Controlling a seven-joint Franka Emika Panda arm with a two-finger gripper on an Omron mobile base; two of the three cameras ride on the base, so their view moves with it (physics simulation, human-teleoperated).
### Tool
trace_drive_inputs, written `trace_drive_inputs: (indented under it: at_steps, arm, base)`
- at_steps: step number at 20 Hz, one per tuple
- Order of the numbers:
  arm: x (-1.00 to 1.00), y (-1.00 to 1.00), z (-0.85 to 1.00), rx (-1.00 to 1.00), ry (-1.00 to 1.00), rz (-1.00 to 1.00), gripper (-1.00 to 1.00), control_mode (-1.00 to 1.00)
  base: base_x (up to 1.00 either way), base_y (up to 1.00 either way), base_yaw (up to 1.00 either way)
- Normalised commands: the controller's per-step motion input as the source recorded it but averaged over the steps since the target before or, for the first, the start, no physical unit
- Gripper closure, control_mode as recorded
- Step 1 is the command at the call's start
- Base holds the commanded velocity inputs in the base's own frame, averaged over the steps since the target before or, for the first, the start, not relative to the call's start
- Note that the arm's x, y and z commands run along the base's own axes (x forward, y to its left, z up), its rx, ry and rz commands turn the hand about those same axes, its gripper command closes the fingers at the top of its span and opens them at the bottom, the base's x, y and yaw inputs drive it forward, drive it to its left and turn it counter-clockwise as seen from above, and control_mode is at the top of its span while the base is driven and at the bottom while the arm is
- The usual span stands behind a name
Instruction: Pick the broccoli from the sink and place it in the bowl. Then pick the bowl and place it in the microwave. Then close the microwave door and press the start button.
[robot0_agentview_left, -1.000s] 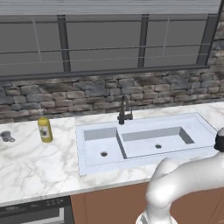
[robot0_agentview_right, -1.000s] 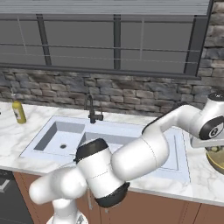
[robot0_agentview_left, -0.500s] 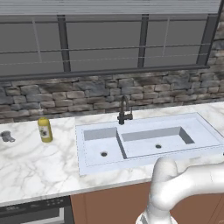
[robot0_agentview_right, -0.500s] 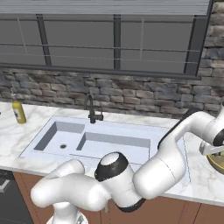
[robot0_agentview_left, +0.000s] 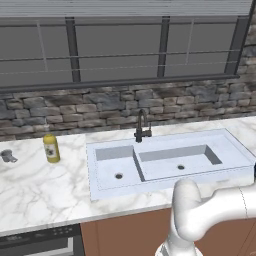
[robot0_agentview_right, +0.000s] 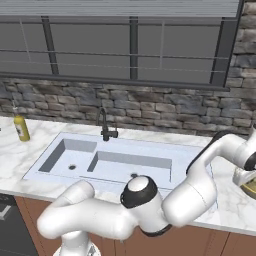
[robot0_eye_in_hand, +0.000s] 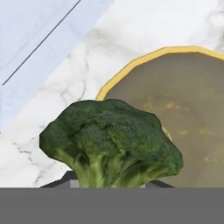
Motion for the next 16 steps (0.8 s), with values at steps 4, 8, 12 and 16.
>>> trace_drive_inputs:
  at_steps: [4, 8, 12, 16]
  arm:
    - [0.05, -0.25, 0.00, 0.00, 0.06, 0.22, -1.00, -1.00]
    - [0.04, -0.23, 0.07, 0.00, 0.01, 0.18, -1.00, -1.00]
    - [-0.34, 0.50, 0.68, -0.05, 0.00, 0.06, -1.00, -1.00]
    - [-0.90, 0.99, 0.77, -0.08, 0.03, 0.00, -1.00, -1.00]
  base:
    - [0.00, 0.00, 0.00]
    - [0.00, 0.00, 0.00]
    - [0.00, 0.00, 0.00]
    - [0.00, 0.00, 0.00]
